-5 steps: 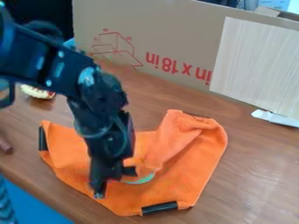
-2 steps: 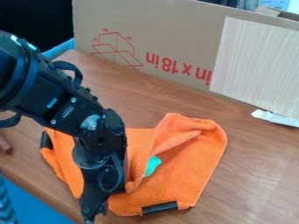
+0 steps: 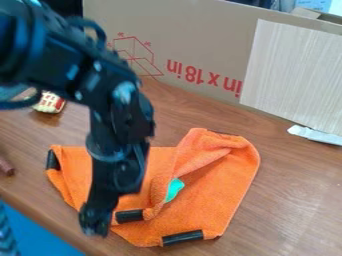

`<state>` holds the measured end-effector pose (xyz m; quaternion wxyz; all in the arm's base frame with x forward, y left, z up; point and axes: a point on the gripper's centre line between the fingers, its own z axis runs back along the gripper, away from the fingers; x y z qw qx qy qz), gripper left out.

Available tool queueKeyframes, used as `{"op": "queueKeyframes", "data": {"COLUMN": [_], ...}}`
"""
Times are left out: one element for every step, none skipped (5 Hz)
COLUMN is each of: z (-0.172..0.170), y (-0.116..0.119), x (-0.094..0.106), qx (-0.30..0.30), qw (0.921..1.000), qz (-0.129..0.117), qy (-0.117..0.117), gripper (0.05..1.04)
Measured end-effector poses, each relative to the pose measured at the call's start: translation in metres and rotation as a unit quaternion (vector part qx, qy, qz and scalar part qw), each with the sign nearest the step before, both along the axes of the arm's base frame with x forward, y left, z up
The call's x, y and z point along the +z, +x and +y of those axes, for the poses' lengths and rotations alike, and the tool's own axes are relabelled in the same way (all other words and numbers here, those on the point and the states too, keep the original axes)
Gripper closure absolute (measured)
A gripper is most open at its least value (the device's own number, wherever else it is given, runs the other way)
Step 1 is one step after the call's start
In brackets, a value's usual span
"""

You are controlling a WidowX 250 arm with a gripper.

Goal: Fold the cloth from the top left to the bottom right

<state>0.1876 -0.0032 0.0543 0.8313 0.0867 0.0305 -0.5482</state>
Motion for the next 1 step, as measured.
{"op": "queueKeyframes", "data": {"z": [0.0198], "y": [-0.0030], "x": [0.0418], "qx": [0.016], "qw": [0.9997], "qz": [-0.013], "qy": [0.012], "gripper": [0.083]}}
